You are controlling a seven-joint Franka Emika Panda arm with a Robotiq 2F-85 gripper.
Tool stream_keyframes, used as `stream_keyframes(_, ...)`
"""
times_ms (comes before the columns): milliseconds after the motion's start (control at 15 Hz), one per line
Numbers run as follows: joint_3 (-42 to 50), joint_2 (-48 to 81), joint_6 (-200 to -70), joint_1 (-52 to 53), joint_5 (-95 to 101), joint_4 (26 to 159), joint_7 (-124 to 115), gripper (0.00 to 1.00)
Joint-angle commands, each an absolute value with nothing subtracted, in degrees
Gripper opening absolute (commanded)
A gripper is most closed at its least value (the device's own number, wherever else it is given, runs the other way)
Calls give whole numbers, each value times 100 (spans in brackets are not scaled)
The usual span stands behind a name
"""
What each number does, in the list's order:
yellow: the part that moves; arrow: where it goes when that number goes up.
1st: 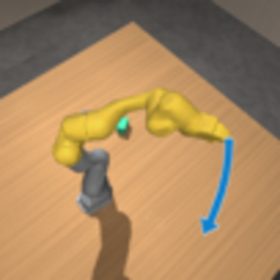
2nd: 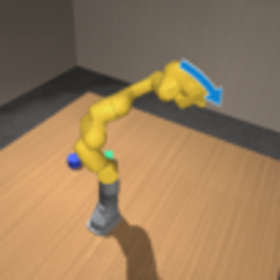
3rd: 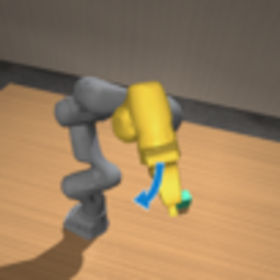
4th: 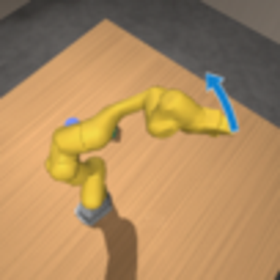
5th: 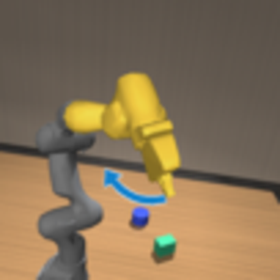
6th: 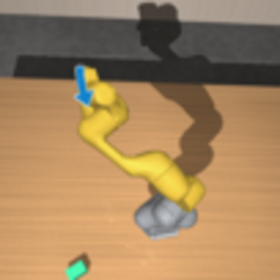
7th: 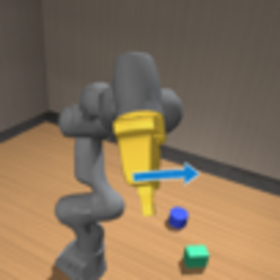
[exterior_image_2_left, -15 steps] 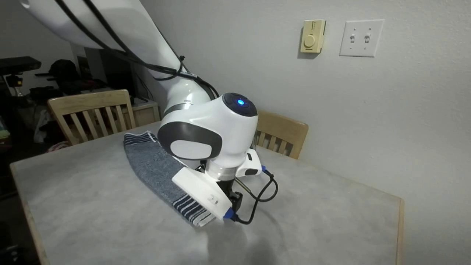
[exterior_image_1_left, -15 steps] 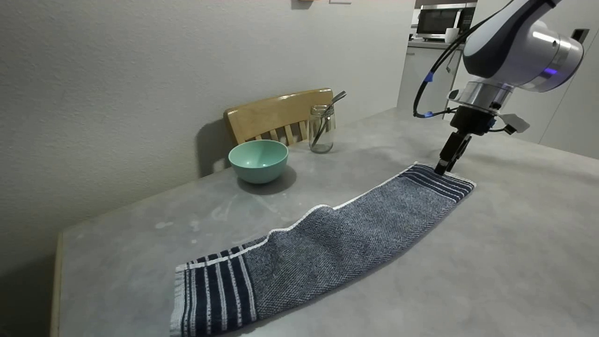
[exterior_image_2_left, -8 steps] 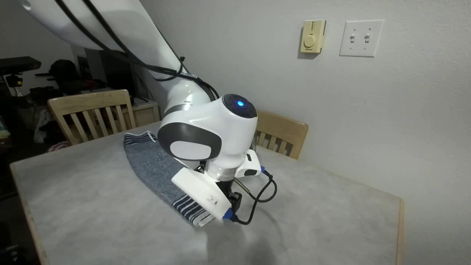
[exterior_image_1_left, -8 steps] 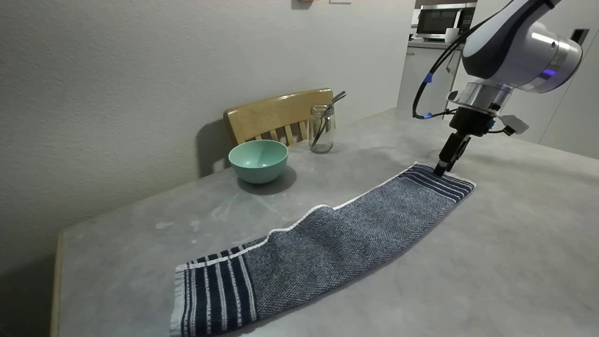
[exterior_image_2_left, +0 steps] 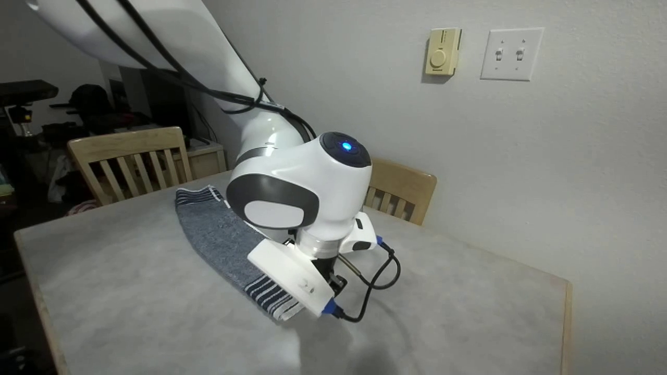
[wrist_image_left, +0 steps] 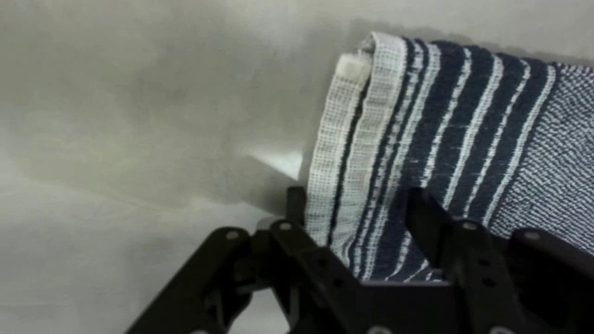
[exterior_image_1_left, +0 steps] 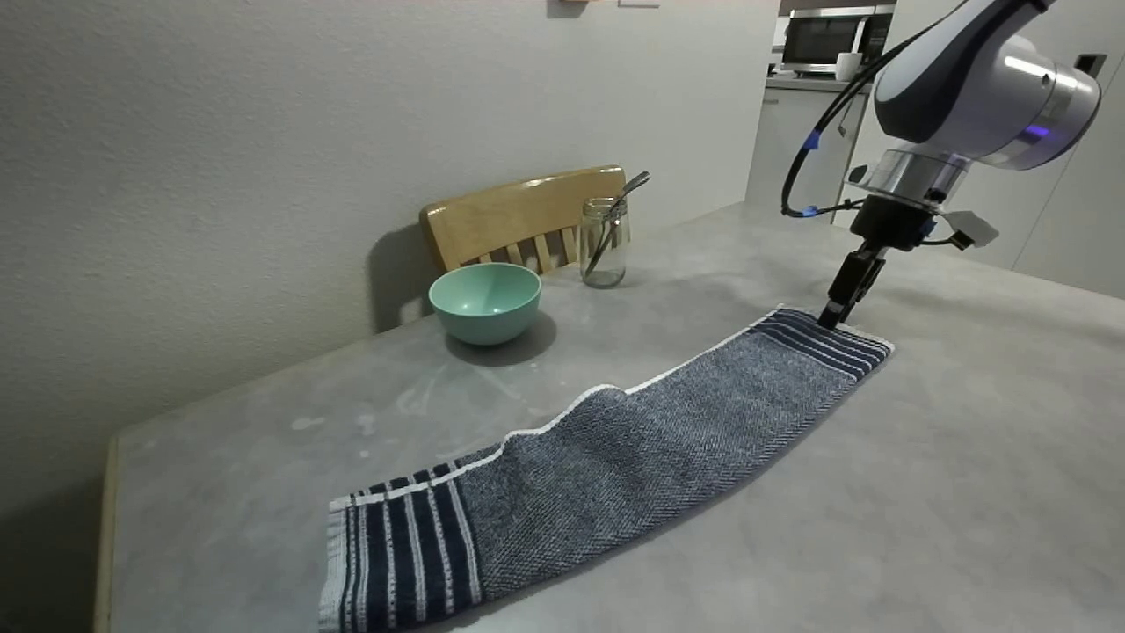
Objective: Fold the towel
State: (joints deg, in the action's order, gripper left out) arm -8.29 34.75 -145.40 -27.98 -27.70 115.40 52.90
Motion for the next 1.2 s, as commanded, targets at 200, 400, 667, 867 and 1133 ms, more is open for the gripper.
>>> stream_keyframes(200,-907,3641,-14472,-2803,-2902,11557,5512,81)
stream_keyframes(400,-905,3646,-14490,-2787,-2885,11564,5538,50)
stream_keyframes(667,-900,3641,-14501,-2782,-2879,11576,5587,21)
stream_keyframes(867,-918,3647,-14499,-2794,-2879,11586,5654,1)
stream_keyframes(1133,-830,3495,-14488,-2734,-2695,11672,5804,2)
